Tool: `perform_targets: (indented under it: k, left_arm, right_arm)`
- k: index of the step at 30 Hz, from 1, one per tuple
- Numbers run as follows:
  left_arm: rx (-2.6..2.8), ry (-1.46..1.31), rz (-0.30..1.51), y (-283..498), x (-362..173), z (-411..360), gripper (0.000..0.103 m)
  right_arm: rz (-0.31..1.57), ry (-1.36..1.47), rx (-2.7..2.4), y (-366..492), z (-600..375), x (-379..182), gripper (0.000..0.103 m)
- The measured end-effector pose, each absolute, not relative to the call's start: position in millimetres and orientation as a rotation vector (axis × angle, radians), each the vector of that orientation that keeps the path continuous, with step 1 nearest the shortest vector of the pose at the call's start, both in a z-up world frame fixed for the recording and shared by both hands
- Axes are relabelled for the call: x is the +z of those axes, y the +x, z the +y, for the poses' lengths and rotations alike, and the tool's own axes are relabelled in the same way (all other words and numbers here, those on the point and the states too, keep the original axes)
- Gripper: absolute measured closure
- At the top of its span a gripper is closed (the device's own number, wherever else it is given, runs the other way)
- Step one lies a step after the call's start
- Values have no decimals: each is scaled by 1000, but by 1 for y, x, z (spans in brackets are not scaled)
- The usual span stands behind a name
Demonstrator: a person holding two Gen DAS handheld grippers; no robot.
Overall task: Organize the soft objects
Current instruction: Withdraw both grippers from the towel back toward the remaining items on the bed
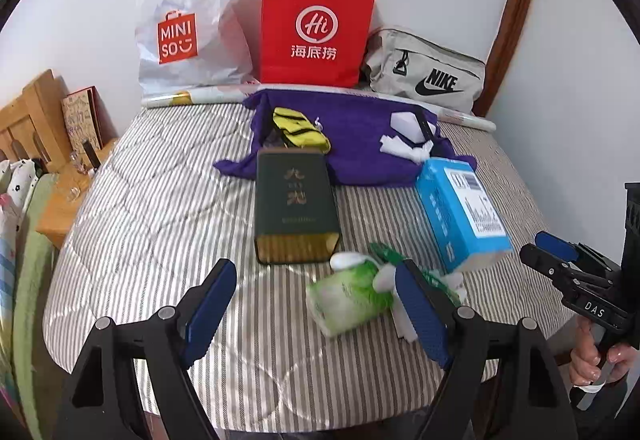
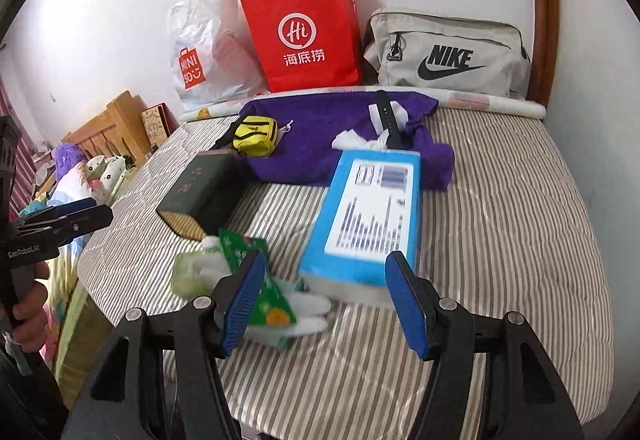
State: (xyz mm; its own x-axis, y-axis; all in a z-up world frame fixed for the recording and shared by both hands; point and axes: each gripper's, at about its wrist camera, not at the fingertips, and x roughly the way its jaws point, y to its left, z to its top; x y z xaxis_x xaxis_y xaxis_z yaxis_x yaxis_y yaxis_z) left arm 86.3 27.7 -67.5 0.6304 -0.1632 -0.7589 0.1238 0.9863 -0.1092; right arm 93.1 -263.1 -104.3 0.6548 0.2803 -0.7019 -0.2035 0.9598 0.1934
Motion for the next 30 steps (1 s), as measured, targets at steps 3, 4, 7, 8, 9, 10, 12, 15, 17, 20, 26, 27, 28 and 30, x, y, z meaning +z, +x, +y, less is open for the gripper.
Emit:
perform_targets:
  k: [3,4,7,8,9,10,12,15,17,20,26,27,28,30]
  left_arm:
    - [-149,-37,883,81,-78,27,22]
    - [-141,-28,881,79,-81,27,22]
    - [-107,16,867,74,-88,26,22]
    - [-94,28,869,74,-91,25,22]
    - [-89,36,872,74,-93,25,22]
    - [-89,41,877,74,-95,25,22]
    - [-100,34,889,74,-100,25,22]
    - [-116,14,916,77,-109,26,22]
    - [-111,12,931,80,-115,27,22]
    - [-102,12,955,84,-121,29,22]
    - [-100,3,963,84,-122,31,22]
    - [-101,3,965,84,-122,31,22]
    - [-103,3,967,84,-123,31,22]
    - [-106,8,968,83,-124,30,22]
  right_arm:
    - [812,92,267,83,-262,-111,41]
    - [811,84,262,79,-261,-114,41]
    - [801,74,265,70,-258,-117,41]
    - [801,72,275,67,-256,-119,41]
    - [803,69,282,65,-254,-122,41]
    - [806,62,287,63,-251,-125,41]
    - [812,48,295,61,-244,-133,41]
    - [827,46,325,64,-234,-143,41]
    - [825,27,333,66,-225,-150,41]
    - [815,-6,360,74,-213,-154,41]
    - [793,-38,398,78,-201,-152,41]
    - [792,-44,398,78,-200,-152,41]
    - [792,-46,399,78,-198,-154,41]
    - [795,-41,408,79,-196,-157,41]
